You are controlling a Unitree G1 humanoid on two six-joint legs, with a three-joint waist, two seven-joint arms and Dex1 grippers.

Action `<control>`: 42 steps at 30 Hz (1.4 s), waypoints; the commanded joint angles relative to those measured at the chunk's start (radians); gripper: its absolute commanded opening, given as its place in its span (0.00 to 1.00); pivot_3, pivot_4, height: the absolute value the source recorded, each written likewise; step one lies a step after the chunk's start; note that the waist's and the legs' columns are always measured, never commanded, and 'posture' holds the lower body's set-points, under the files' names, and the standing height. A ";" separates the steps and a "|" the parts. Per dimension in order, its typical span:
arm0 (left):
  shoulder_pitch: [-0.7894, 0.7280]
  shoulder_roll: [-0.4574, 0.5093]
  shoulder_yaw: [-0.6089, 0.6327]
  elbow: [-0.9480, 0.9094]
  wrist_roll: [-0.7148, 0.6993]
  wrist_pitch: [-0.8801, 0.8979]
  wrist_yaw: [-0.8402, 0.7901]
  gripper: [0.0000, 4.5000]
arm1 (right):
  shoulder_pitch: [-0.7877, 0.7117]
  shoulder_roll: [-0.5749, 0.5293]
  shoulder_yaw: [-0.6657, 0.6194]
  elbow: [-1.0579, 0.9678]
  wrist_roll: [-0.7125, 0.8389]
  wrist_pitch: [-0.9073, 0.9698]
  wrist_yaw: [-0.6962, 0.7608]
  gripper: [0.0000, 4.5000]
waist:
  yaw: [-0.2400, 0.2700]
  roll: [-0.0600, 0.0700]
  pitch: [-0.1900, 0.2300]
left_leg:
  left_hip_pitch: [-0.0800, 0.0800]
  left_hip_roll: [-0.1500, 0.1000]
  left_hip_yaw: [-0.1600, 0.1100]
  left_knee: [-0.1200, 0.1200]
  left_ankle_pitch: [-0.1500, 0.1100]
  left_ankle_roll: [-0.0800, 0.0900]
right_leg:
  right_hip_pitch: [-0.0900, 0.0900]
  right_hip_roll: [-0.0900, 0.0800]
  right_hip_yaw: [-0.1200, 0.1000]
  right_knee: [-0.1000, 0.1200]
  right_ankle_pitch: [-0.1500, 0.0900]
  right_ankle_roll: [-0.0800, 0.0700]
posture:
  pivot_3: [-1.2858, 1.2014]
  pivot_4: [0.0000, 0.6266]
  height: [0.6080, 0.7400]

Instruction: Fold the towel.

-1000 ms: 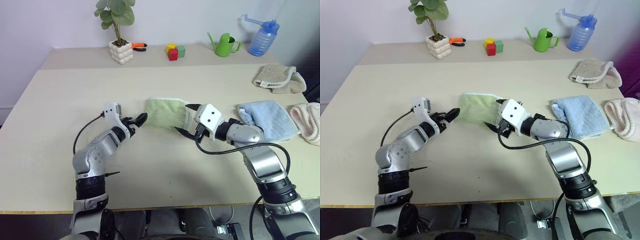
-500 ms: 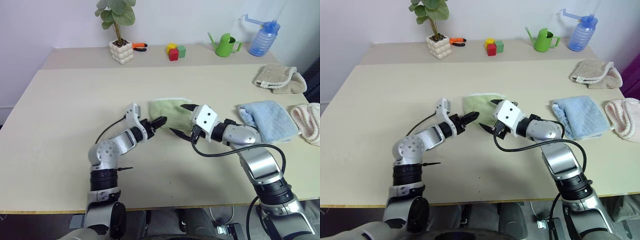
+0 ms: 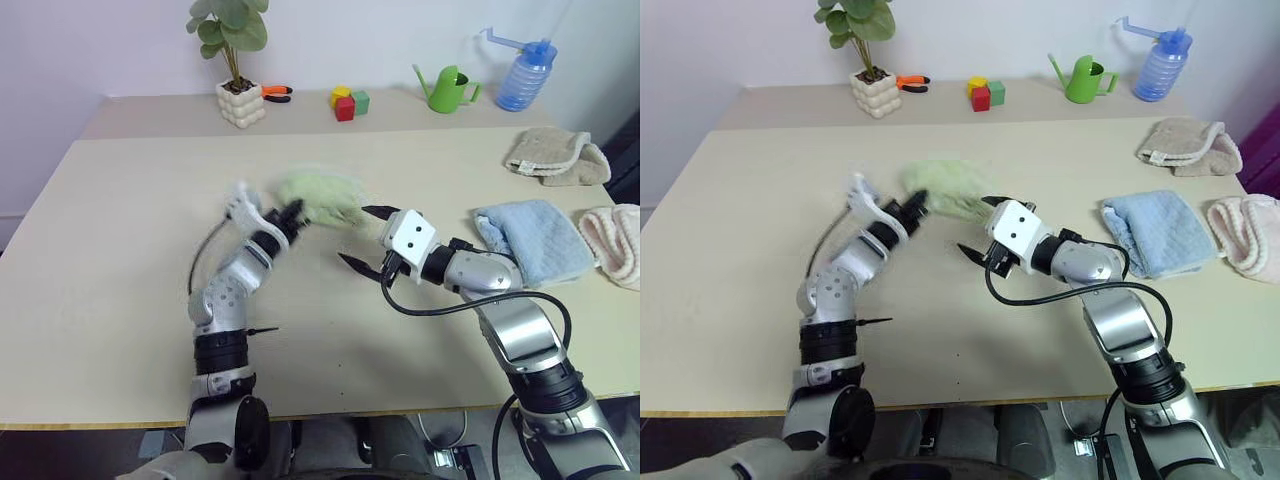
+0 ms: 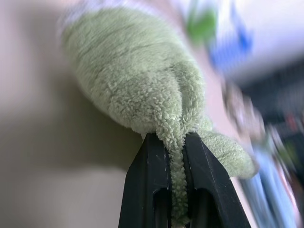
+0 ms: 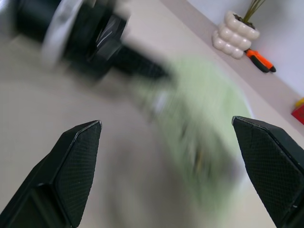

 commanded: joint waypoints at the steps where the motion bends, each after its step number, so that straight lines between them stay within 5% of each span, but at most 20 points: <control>1: -0.020 0.079 0.154 0.053 0.084 -0.272 0.177 0.01 | -0.016 0.002 -0.024 -0.009 -0.002 -0.024 -0.014 1.00 | -0.004 0.000 0.000 | 0.001 0.000 0.000 -0.001 0.000 0.000 | 0.000 0.001 0.001 0.000 0.000 0.000 | 0.52 0.24 0.93; 5: -0.001 0.131 0.255 0.113 0.074 -0.400 0.274 0.01 | -0.004 0.003 -0.012 -0.004 -0.008 -0.039 -0.014 1.00 | 0.006 -0.001 0.000 | 0.000 0.000 0.000 -0.002 0.000 -0.001 | -0.001 0.001 0.001 -0.001 0.000 0.000 | 0.52 0.24 0.93; 11: 0.086 0.137 0.282 0.068 -0.028 -0.306 0.308 0.01 | -0.019 0.001 -0.013 0.028 -0.008 -0.063 -0.007 1.00 | 0.029 -0.005 -0.001 | -0.003 -0.003 -0.002 0.002 0.000 0.001 | 0.000 -0.002 0.000 -0.001 0.001 0.002 | 0.52 0.24 0.93; 14: 0.122 0.118 0.284 0.009 -0.065 -0.301 0.331 0.24 | -0.022 -0.003 -0.015 0.039 -0.008 -0.074 -0.002 1.00 | 0.026 -0.005 -0.001 | -0.003 -0.003 -0.002 0.002 0.000 0.000 | -0.001 -0.002 0.000 -0.001 0.001 0.002 | 0.52 0.24 0.93; 21: 0.228 0.099 0.263 -0.224 -0.169 -0.195 0.402 0.99 | -0.015 -0.015 -0.018 0.063 -0.008 -0.099 0.011 1.00 | 0.024 -0.005 -0.001 | -0.002 -0.002 -0.002 0.002 0.000 0.000 | -0.001 -0.001 0.000 -0.001 0.001 0.002 | 0.52 0.24 0.93; 27: 0.331 0.191 0.211 -0.379 -0.111 -0.151 0.403 0.99 | -0.020 -0.024 -0.046 0.087 0.001 -0.103 0.014 1.00 | 0.024 -0.006 -0.001 | -0.002 -0.002 -0.001 0.002 0.000 0.000 | -0.001 -0.001 0.000 -0.001 0.001 0.002 | 0.52 0.24 0.93; 31: 0.397 0.426 -0.112 -0.395 0.110 -0.090 0.136 0.99 | -0.040 0.014 -0.124 0.134 0.079 -0.043 -0.012 1.00 | 0.032 -0.005 -0.001 | -0.002 -0.002 -0.002 0.001 0.000 0.000 | 0.000 0.001 0.000 -0.001 0.001 0.001 | 0.52 0.24 0.93; 36: 0.386 0.574 -0.408 -0.394 0.310 -0.145 -0.100 0.99 | -0.033 0.019 -0.211 0.203 0.148 0.008 -0.015 1.00 | 0.025 -0.005 -0.001 | 0.002 -0.002 -0.001 0.001 -0.004 0.007 | 0.004 -0.001 0.001 -0.001 0.000 -0.001 | 0.52 0.24 0.93; 42: 0.388 0.613 -0.506 -0.371 0.365 -0.213 -0.300 0.99 | -0.017 -0.003 -0.286 0.265 0.194 0.026 -0.011 1.00 | -0.006 -0.003 -0.001 | 0.001 0.000 0.000 -0.002 -0.003 0.006 | -0.001 0.001 0.001 -0.001 0.000 0.000 | 0.52 0.24 0.93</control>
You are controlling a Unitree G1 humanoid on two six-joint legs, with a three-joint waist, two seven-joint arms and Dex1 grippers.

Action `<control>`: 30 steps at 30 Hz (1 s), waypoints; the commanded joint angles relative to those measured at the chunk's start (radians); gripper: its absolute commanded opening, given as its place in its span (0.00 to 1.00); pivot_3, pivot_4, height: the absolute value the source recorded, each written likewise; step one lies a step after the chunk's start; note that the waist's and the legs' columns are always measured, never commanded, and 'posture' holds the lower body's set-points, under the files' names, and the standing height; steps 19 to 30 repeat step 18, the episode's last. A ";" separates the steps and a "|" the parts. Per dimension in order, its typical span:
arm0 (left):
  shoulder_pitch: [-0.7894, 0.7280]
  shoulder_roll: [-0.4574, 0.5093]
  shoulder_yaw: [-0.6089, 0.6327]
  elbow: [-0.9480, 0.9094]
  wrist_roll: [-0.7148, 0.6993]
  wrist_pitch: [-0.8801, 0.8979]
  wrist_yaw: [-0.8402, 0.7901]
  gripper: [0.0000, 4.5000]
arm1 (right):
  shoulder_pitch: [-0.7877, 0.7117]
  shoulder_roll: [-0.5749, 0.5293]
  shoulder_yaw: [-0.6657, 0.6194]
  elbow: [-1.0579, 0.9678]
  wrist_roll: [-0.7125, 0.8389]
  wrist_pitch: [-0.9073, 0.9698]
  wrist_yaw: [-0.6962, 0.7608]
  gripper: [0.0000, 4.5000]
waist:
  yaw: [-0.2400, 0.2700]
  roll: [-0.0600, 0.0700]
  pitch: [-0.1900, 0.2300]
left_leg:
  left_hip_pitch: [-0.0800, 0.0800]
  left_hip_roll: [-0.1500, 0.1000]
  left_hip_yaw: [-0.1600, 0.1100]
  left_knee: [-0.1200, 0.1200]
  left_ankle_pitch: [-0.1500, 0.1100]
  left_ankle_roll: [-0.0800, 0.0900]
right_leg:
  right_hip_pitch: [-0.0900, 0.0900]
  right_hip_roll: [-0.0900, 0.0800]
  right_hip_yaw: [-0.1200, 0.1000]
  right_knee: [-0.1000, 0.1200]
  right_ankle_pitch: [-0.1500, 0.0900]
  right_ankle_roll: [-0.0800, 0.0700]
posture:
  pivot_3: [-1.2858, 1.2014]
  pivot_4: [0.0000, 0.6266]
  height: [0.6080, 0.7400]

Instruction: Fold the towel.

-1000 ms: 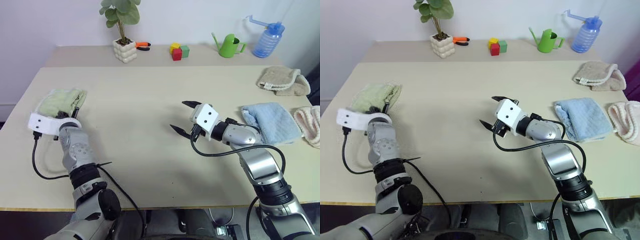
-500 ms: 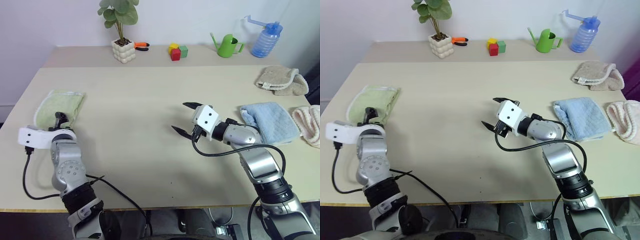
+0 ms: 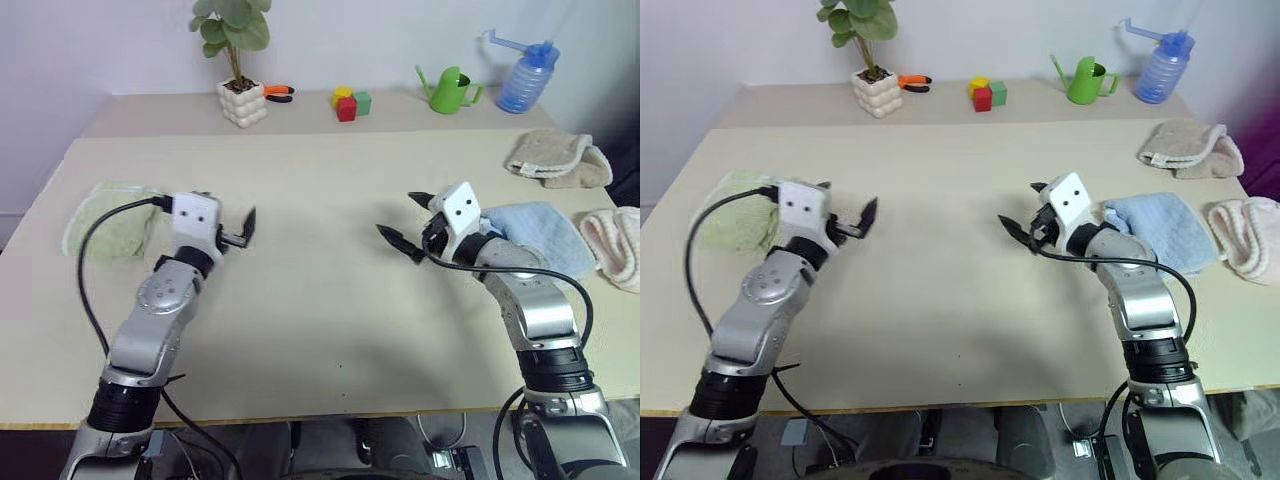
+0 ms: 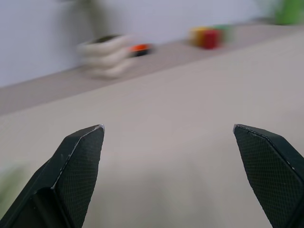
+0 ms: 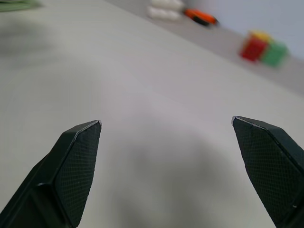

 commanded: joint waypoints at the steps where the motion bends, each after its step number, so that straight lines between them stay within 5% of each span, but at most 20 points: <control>1: 0.008 0.040 -0.026 -0.003 0.064 -0.065 -0.098 0.99 | 0.001 -0.024 -0.045 0.003 0.024 -0.011 0.003 1.00 | -0.006 0.001 0.000 | 0.000 0.000 0.000 0.000 0.000 0.000 | 0.000 0.000 0.000 0.000 0.000 0.000 | 0.52 0.24 0.93; 30: 0.053 -0.011 0.036 -0.015 0.068 -0.061 -0.193 0.99 | -0.043 -0.054 -0.025 0.086 0.019 -0.034 0.085 1.00 | -0.015 0.002 0.001 | 0.000 0.000 0.000 0.000 0.000 0.000 | 0.000 -0.001 0.000 0.000 0.000 0.000 | 0.52 0.24 0.93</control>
